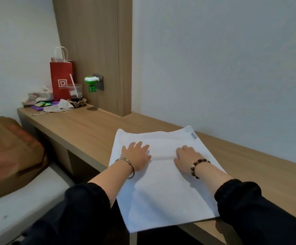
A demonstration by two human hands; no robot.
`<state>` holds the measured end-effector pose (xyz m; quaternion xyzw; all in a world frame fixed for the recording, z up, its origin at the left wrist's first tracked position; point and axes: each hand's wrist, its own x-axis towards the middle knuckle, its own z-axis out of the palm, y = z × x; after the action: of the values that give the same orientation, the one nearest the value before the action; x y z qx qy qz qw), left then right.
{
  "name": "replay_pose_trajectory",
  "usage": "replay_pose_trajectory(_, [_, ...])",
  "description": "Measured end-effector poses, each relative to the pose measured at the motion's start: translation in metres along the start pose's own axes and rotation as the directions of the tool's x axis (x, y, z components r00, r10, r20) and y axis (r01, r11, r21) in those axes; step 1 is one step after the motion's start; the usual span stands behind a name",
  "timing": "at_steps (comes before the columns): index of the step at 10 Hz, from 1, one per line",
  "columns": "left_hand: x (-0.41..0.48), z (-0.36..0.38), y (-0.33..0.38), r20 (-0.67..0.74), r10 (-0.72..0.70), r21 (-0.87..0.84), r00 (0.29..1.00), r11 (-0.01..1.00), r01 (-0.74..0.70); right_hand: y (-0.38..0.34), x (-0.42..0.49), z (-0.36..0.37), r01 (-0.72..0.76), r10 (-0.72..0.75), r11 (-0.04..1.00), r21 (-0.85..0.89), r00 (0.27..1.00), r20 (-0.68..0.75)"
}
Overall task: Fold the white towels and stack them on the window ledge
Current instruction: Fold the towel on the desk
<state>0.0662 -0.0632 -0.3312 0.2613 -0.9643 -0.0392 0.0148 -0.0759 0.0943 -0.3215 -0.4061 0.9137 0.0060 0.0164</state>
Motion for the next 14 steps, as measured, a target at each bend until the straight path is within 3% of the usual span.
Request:
replay_pose_trajectory(1, [-0.001,0.017,-0.001,0.093,-0.082,-0.007,0.992,0.997,0.083,0.005,-0.001,0.015,-0.009,0.008,0.999,0.041,1.0,0.026])
replay_pose_trajectory(2, [-0.001,0.022,-0.002,0.073,-0.093,0.01,0.993,0.996,0.092,-0.002,0.009,0.009,-0.061,0.061,0.998,-0.002,0.997,0.05])
replay_pose_trajectory(4, [0.006,0.017,-0.004,0.026,-0.052,0.117,0.998,0.992,0.049,-0.027,0.04,0.007,0.208,-0.211,0.977,0.039,0.963,0.168])
replay_pose_trajectory(5, [0.014,0.014,-0.009,-0.074,-0.01,0.108,0.997,0.994,0.018,-0.005,0.072,0.011,0.115,-0.12,0.992,0.046,0.983,0.139])
replay_pose_trajectory(6, [0.019,0.02,-0.013,-0.129,-0.009,0.02,0.992,1.0,0.012,0.03,0.099,0.016,-0.122,0.12,0.992,0.016,0.989,0.092])
replay_pose_trajectory(7, [0.023,0.024,-0.015,-0.031,-0.043,-0.01,0.999,0.999,0.043,0.044,0.117,0.018,-0.239,0.236,0.971,0.022,0.967,0.099])
replay_pose_trajectory(9, [0.028,0.025,-0.015,0.04,-0.059,0.018,0.997,0.998,0.058,0.047,0.141,0.017,-0.245,0.245,0.968,0.051,0.969,0.001])
replay_pose_trajectory(10, [0.029,0.026,-0.015,0.04,-0.061,0.02,0.997,0.998,0.06,0.044,0.144,0.015,-0.246,0.245,0.969,-0.04,0.969,-0.03])
replay_pose_trajectory(11, [0.028,0.026,-0.015,0.035,-0.056,0.024,0.998,0.998,0.055,0.038,0.143,0.012,-0.164,0.16,0.984,-0.061,0.984,-0.076])
replay_pose_trajectory(12, [0.028,0.026,-0.015,0.036,-0.058,0.026,0.998,0.998,0.058,0.038,0.141,0.012,-0.047,0.046,0.999,0.022,0.999,0.022])
replay_pose_trajectory(13, [0.028,0.025,-0.015,0.043,-0.062,0.019,0.997,0.998,0.061,0.041,0.144,0.009,-0.215,0.218,0.976,-0.038,0.97,0.11])
replay_pose_trajectory(14, [0.028,0.024,-0.015,0.052,-0.067,0.016,0.996,0.998,0.066,0.005,0.136,0.004,-0.2,0.202,0.979,-0.028,0.976,0.084])
